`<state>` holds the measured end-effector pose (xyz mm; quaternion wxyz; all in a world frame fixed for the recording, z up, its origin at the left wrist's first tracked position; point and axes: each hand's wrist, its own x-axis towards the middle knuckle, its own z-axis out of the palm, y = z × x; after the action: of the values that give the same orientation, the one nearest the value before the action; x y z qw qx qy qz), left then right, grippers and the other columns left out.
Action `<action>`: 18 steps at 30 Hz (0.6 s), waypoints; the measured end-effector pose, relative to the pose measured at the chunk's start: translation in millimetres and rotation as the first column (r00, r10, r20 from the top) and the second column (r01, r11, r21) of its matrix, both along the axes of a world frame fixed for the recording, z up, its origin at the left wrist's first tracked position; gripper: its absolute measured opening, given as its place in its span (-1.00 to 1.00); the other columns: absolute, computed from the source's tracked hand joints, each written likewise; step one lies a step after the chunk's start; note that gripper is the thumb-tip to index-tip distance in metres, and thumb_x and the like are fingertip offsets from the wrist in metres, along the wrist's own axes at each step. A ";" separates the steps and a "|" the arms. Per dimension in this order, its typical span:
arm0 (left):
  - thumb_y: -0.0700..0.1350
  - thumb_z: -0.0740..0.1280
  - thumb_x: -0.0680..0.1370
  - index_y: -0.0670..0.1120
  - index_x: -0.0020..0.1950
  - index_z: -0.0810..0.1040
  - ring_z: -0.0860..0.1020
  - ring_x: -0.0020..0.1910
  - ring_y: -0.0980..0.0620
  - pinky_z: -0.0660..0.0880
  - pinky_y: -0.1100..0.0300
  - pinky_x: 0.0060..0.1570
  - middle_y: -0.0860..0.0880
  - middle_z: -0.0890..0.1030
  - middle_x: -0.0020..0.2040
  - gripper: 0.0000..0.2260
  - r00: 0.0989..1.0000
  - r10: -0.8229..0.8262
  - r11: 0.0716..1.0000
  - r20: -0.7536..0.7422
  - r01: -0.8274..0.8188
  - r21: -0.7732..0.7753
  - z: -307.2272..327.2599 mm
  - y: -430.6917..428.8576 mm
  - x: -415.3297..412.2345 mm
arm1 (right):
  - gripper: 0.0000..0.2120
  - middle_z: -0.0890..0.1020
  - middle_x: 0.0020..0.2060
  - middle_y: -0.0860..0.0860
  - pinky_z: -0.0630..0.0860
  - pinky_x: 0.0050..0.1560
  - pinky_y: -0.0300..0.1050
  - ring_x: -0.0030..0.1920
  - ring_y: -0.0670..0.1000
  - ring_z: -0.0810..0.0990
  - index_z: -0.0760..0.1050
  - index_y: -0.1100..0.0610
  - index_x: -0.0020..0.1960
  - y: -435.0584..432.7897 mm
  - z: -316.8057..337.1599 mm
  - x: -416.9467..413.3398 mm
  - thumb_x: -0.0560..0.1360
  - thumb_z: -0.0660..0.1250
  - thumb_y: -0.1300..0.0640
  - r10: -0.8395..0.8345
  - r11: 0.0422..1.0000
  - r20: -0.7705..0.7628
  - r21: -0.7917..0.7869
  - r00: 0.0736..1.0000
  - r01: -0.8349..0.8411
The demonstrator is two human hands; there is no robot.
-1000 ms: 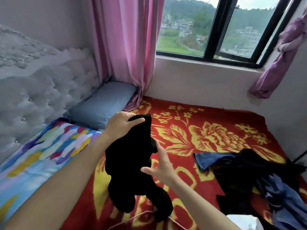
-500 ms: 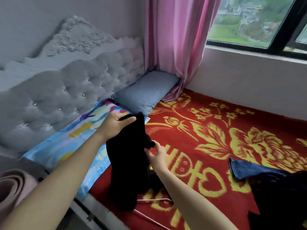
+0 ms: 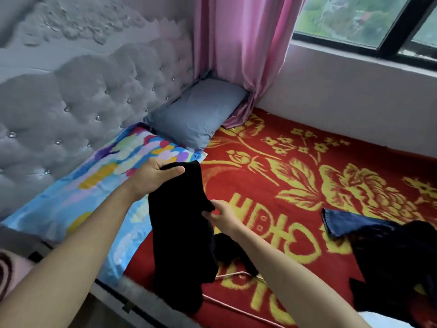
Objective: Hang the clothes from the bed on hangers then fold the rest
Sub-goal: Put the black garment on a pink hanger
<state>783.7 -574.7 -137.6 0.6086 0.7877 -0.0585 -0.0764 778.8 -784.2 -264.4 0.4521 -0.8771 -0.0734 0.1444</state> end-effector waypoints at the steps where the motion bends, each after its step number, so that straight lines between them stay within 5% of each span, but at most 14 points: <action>1: -0.04 0.38 0.39 0.02 -0.40 0.66 0.38 -0.55 0.28 0.27 0.45 -0.55 0.17 0.45 -0.52 -0.83 1.000 -0.022 1.000 0.003 0.022 -0.004 5.8 8.8 7.2 | -0.80 0.57 -0.02 0.09 0.42 -0.11 -0.26 -0.11 0.00 0.53 0.54 0.21 0.11 2.0 6.6 7.0 0.54 0.31 0.14 -0.059 0.996 -0.054 0.069 0.997 0.062; 3: -0.12 0.40 0.44 0.07 -0.37 0.68 0.41 -0.53 0.28 0.30 0.45 -0.53 0.17 0.49 -0.50 -0.80 0.999 -0.018 1.000 0.036 0.017 0.022 14.3 37.8 25.0 | -0.80 0.59 -0.14 0.14 0.46 -0.24 -0.19 -0.30 0.03 0.55 0.54 0.31 0.04 0.6 27.2 28.4 0.56 0.28 0.17 -0.210 0.949 -0.144 0.209 0.967 0.238; 6: -0.22 0.42 0.47 -0.05 -0.30 0.68 0.47 -0.46 0.23 0.37 0.43 -0.47 0.07 0.57 -0.40 -0.84 0.996 0.034 0.988 0.085 -0.046 0.145 27.9 85.3 53.3 | -0.85 0.52 -0.29 0.04 0.32 -0.32 -0.21 -0.37 -0.11 0.43 0.54 0.27 -0.13 1.4 85.0 70.6 0.55 0.25 0.24 -0.438 0.839 -0.047 0.336 0.898 0.427; 8: -0.24 0.45 0.44 -0.17 -0.21 0.63 0.44 -0.44 0.24 0.36 0.41 -0.43 -0.02 0.54 -0.36 -0.96 0.989 0.021 0.972 0.145 -0.055 0.231 37.5 104.4 68.4 | -0.83 0.50 -0.43 -0.09 0.32 -0.38 -0.24 -0.45 -0.17 0.41 0.51 0.16 -0.21 11.8 127.1 89.2 0.55 0.24 0.25 -0.477 0.828 0.068 0.370 0.876 0.422; 12: -0.24 0.50 0.39 -0.08 -0.08 0.60 0.49 -0.30 0.22 0.41 0.39 -0.24 0.00 0.59 -0.26 -0.83 0.964 0.021 0.958 0.266 -0.096 0.271 45.3 123.4 91.9 | -0.82 0.56 -0.48 -0.14 0.41 -0.48 -0.31 -0.52 -0.18 0.46 0.51 0.04 -0.18 29.5 176.4 99.2 0.53 0.28 0.26 -0.500 0.751 0.114 0.551 0.859 0.364; 15: -0.24 0.52 0.36 -0.04 -0.01 0.59 0.50 -0.22 0.14 0.37 0.42 -0.19 -0.01 0.57 -0.22 -0.74 0.954 0.016 0.914 0.298 -0.135 0.383 27.9 127.6 97.4 | -0.81 0.60 -0.38 -0.06 0.47 -0.37 -0.30 -0.45 -0.17 0.52 0.53 0.03 -0.20 30.3 171.7 95.9 0.50 0.33 0.29 -0.495 0.780 0.122 0.498 0.860 0.379; 18: -0.22 0.51 0.36 -0.10 0.00 0.62 0.57 -0.09 -0.07 0.40 0.16 -0.12 -0.09 0.61 -0.18 -0.76 0.987 -0.018 0.835 0.162 -0.074 0.545 -21.4 120.3 88.7 | -0.89 0.56 -0.35 -0.02 0.43 -0.37 -0.32 -0.40 -0.12 0.52 0.55 0.13 -0.18 26.2 121.9 85.0 0.49 0.34 0.30 -0.485 0.832 0.033 0.326 0.874 0.450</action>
<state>872.4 -454.3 -159.1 0.3516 0.9333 -0.0715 -0.0172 863.8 -758.0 -142.6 0.5997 -0.7937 0.0962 -0.0342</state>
